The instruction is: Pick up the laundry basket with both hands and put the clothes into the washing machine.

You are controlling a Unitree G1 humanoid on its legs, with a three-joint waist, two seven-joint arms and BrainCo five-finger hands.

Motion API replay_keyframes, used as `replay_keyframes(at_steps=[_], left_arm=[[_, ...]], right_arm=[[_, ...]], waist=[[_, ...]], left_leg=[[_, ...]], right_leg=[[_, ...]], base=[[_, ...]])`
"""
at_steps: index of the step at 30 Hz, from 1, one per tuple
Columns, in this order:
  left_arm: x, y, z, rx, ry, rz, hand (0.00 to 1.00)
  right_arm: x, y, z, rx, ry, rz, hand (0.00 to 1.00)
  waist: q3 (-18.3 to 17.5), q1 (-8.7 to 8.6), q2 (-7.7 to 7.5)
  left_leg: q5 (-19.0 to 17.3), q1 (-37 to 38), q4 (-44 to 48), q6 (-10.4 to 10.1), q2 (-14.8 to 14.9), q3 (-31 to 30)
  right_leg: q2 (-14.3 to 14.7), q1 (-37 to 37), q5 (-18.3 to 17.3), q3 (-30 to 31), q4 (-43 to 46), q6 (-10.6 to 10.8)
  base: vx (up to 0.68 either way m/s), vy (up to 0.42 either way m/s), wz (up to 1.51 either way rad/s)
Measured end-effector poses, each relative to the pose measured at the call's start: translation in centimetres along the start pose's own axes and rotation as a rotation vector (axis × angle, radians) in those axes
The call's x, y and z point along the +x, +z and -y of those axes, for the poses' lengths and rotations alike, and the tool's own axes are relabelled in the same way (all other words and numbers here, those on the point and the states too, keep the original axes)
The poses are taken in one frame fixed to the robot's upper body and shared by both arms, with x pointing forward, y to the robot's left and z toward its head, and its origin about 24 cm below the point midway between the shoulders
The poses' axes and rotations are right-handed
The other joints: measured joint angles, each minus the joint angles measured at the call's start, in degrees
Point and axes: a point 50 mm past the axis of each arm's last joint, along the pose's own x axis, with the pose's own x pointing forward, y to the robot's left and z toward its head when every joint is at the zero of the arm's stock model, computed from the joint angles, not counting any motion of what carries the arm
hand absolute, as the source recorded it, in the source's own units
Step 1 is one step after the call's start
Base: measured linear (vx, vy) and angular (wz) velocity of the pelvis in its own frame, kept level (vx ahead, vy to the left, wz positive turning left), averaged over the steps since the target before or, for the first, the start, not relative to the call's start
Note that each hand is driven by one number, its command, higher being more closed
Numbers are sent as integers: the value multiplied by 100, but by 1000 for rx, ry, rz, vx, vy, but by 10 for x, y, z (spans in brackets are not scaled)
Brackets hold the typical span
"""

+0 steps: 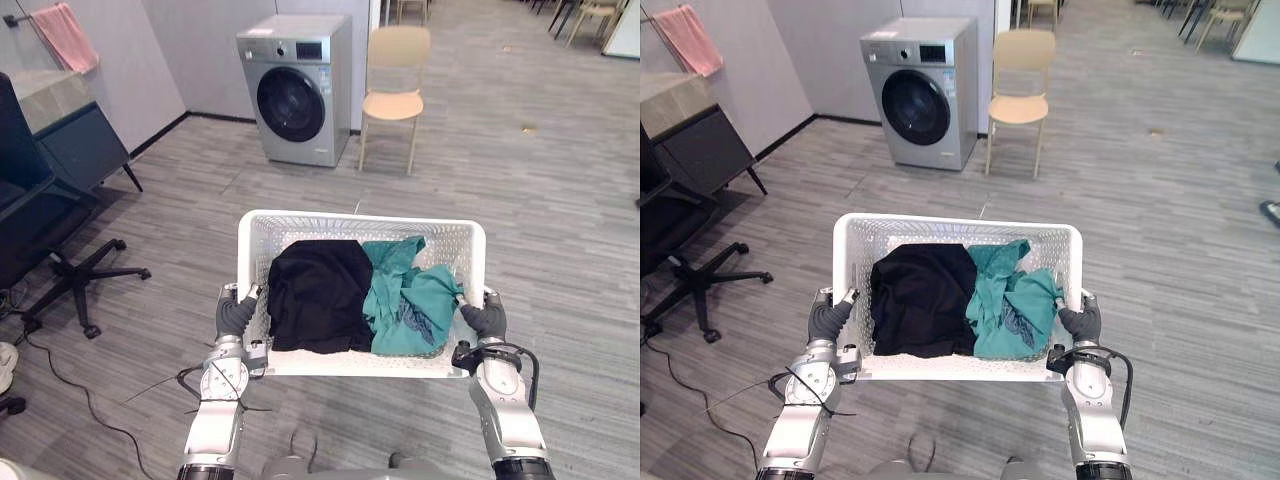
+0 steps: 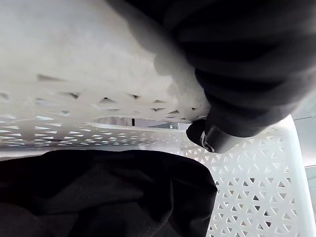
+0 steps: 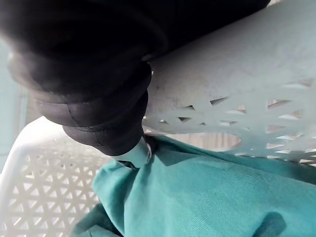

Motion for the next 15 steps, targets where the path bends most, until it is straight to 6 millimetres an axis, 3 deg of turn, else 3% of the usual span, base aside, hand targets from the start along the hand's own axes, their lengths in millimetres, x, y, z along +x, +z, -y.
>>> replay_keyframes(at_steps=[5,10,11,15], left_arm=[[0,2,6,3,-25,8,100],[0,3,4,12,-29,18,100],[-2,1,12,41,-91,2,100],[-2,1,12,41,-91,2,100]], right_arm=[[1,-1,5,2,-14,-3,100],[0,-1,5,11,-12,-4,100],[-15,-27,13,8,-61,-89,100],[-15,-27,13,8,-61,-89,100]], waist=[[-8,-121,-76],[-98,-141,-110],[-538,-306,-522],[-538,-306,-522]], left_leg=[[94,211,-420,147,-490,-53],[94,353,-645,148,-580,-48],[623,698,-1578,86,-530,-128],[623,698,-1578,86,-530,-127]], right_leg=[[-456,479,283,-107,-821,256],[-524,607,341,-112,-1065,309],[-367,571,592,-142,-1343,232],[-367,571,592,-140,-1343,232]], base=[[142,189,14],[88,57,-1],[0,0,0],[0,0,0]])
